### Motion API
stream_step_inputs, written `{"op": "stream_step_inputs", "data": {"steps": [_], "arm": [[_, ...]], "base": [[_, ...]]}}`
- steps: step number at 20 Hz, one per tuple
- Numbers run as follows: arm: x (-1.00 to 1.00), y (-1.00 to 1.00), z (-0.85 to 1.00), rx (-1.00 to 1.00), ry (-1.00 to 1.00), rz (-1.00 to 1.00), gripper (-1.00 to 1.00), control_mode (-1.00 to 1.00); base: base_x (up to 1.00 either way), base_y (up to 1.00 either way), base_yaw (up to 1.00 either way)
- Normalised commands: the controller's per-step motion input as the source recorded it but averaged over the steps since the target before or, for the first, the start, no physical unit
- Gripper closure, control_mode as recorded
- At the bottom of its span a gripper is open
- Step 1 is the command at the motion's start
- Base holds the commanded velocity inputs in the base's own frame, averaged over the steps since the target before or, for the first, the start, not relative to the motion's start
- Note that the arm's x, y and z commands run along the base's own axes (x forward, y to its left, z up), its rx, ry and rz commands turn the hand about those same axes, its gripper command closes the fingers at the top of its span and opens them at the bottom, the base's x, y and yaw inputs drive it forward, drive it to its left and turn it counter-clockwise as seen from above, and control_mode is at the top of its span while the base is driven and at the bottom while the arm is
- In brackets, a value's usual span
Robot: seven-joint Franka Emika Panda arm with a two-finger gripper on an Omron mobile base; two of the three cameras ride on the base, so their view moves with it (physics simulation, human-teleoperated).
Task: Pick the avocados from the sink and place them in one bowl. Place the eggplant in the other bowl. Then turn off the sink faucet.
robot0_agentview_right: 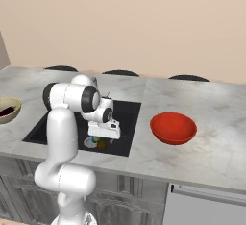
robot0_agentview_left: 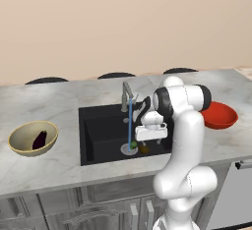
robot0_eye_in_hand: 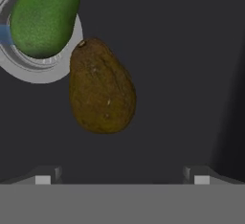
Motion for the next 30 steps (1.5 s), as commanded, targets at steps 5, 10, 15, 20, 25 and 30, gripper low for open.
{"op": "stream_step_inputs", "data": {"steps": [5, 10, 15, 20, 25, 30], "arm": [[0.09, 0.00, -0.06, 0.02, -0.01, 0.03, -1.00, -1.00], [0.05, 0.00, -0.16, 0.00, -0.01, 0.01, -1.00, -1.00], [0.02, 0.00, -0.22, 0.00, -0.02, 0.00, -1.00, -1.00], [0.07, 0.00, -0.16, 0.00, -0.02, 0.00, -1.00, -1.00], [0.13, 0.00, -0.09, 0.00, -0.05, 0.00, -1.00, -1.00], [0.14, 0.00, -0.11, 0.00, -0.06, 0.00, -1.00, -1.00]], "base": [[0.00, 0.00, 0.00], [0.00, 0.00, 0.00], [0.00, 0.00, 0.00], [0.00, 0.00, 0.00], [0.00, 0.00, 0.00], [0.00, 0.00, 0.00]]}}
